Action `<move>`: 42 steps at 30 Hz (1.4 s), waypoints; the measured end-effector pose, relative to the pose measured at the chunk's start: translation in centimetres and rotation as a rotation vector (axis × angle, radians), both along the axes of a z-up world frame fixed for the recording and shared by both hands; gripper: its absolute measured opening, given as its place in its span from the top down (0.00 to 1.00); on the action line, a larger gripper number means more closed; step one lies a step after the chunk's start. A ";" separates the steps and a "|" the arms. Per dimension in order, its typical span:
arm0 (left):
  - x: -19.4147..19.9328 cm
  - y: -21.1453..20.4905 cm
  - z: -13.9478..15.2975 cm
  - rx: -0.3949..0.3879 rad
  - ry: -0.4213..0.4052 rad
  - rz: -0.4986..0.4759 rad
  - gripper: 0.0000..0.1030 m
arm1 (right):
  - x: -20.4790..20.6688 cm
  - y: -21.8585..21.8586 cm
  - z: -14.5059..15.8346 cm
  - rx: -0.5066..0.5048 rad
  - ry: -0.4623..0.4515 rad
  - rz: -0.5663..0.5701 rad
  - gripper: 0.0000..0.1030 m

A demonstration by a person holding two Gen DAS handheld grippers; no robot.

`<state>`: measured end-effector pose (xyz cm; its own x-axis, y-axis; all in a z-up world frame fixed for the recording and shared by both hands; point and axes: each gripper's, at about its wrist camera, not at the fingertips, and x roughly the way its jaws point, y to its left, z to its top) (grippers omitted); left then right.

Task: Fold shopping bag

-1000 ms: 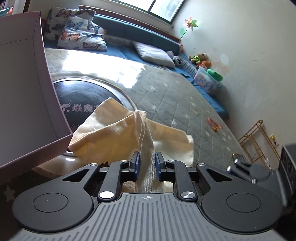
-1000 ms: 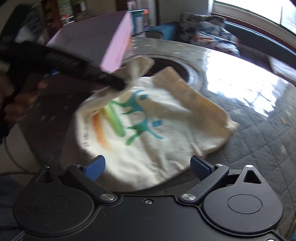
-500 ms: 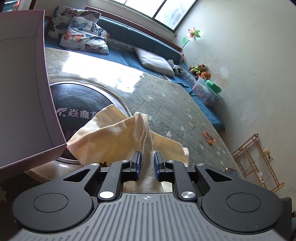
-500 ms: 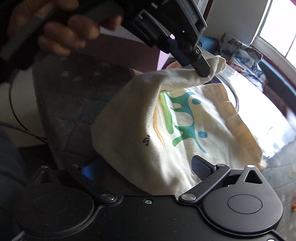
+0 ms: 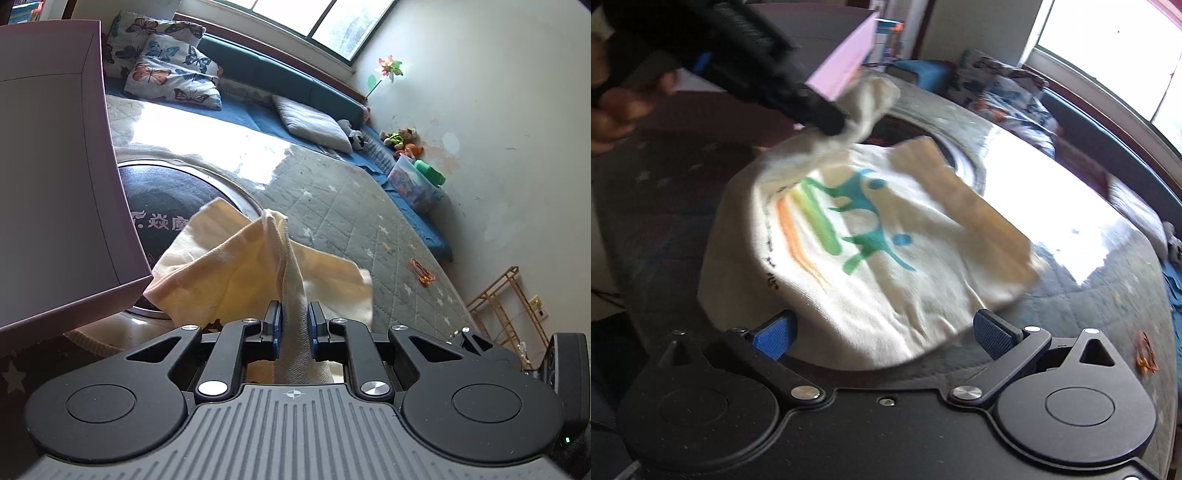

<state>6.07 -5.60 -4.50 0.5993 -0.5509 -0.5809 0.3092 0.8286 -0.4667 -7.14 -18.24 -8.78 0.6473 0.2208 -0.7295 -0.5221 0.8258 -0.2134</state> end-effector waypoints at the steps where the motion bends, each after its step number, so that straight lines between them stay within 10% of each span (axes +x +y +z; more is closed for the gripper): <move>1: 0.0 0.1 0.0 0.002 0.001 0.002 0.85 | 0.3 -0.3 0.0 0.005 -0.003 -0.022 0.01; 10: 0.0 -0.3 -0.8 -0.004 0.028 0.021 0.86 | 1.1 -2.2 1.0 0.053 -0.039 -0.148 0.01; 19: 0.1 -0.9 -0.6 -0.007 0.034 0.036 0.86 | -1.2 2.0 3.1 0.206 0.023 0.073 0.00; 29: -1.3 0.1 0.4 -0.047 0.021 0.059 0.87 | -2.0 7.4 0.8 0.008 -0.050 0.148 0.00; 42: -3.1 -0.7 0.3 -0.059 0.035 -0.025 0.93 | -2.5 3.0 1.3 -0.155 -0.101 0.034 0.00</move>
